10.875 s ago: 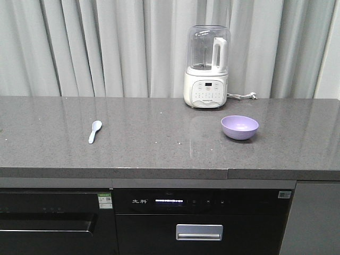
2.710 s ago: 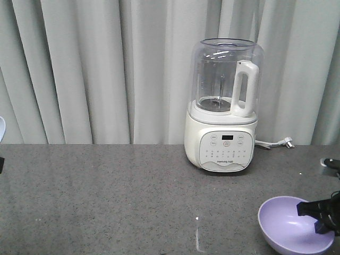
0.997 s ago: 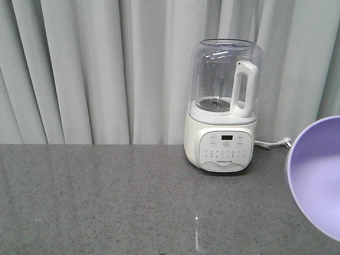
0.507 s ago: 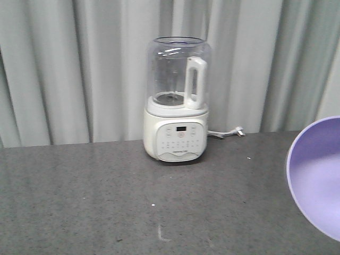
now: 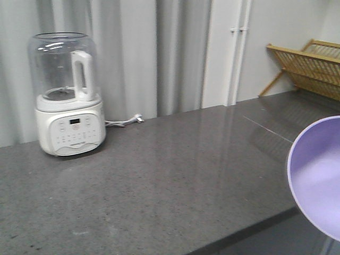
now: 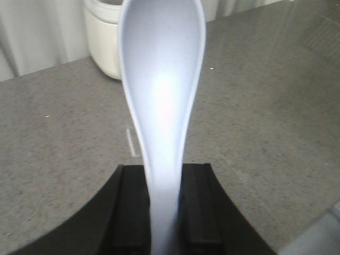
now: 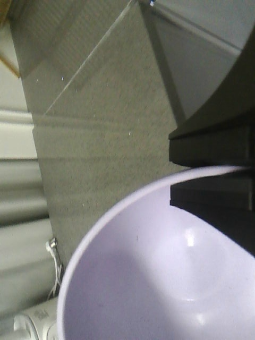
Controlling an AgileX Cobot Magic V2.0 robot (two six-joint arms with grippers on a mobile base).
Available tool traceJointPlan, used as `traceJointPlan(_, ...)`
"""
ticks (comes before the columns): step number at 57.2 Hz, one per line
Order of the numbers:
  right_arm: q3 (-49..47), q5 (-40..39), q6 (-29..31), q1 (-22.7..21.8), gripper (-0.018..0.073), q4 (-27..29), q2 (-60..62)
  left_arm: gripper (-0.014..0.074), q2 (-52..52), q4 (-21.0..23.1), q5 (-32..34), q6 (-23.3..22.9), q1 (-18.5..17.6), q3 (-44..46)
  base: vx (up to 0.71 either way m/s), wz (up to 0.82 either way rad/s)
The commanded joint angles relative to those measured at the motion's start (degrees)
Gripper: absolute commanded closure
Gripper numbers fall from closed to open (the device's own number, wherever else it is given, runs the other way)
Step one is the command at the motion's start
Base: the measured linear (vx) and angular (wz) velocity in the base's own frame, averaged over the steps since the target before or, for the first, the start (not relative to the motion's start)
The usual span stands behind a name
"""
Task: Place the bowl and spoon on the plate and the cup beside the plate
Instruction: 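Drive the base to the counter with the blue plate and cup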
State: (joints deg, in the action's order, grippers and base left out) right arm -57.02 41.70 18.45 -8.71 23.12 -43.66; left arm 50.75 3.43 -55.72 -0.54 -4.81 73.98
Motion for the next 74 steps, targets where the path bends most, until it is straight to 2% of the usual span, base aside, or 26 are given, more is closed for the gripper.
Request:
traceJointPlan(1, -1.66, -4.76, 0.37, -0.3, 0.0571, 1.18, 0.39, 0.0603, -0.43, 0.6, 4.57, -0.16, -0.07, 1.89, -0.14, -0.65)
traceJointPlan(33, -1.66, -4.76, 0.37, -0.3, 0.0571, 1.18, 0.39, 0.0603, -0.43, 0.6, 4.57, -0.16, -0.07, 1.89, -0.08, -0.62)
traceJointPlan(74, -1.66, -4.76, 0.37, -0.3, 0.0571, 1.18, 0.39, 0.0603, -0.43, 0.6, 4.57, -0.16, -0.07, 1.89, 0.06, -0.35)
